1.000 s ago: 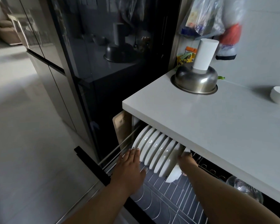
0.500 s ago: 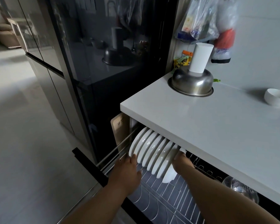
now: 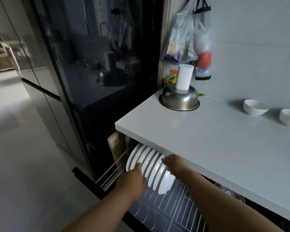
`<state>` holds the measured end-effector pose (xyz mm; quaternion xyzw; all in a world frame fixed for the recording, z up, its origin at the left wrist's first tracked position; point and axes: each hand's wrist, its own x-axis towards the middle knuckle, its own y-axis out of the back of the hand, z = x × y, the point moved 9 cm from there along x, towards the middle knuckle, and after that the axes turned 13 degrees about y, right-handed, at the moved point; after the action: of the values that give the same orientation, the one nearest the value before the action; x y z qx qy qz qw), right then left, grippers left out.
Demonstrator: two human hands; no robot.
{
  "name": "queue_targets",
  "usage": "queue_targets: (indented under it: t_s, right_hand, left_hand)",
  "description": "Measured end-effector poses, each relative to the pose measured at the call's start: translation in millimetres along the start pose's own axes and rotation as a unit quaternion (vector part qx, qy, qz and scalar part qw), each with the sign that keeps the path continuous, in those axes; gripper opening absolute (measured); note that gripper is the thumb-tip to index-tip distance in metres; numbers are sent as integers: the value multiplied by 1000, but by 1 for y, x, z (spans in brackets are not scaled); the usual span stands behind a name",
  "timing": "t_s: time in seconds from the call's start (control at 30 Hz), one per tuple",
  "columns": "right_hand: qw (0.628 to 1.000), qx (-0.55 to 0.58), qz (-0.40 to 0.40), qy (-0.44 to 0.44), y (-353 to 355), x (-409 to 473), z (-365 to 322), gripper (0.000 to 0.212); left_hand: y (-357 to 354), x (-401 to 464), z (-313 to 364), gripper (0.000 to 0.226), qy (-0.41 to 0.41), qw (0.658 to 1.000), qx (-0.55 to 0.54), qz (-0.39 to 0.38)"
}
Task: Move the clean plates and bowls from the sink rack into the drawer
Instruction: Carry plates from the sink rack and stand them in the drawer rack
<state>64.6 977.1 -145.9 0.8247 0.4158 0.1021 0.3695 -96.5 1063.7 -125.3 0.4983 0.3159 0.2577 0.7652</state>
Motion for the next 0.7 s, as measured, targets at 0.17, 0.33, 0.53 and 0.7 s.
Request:
queue_targets:
  t_s: [0.17,0.33,0.53,0.7]
  right_hand:
    - [993,61,101,21,69,-50,-31,34]
    - [974,126,187,14,133,-117,-29,33]
    - [940,185,285,-14,197,-196,1,27]
    - [920,201,337,-21,239,-252,26,24]
  left_hand:
    - [37,-31,41,52,-10,1000,-23,15]
    - [56,-71,96,44,-41,998,-47,2]
    - [69,-121,176,26,-118,991,-59,-1]
    - [68,-165,243,30,-190,980,-61,-11]
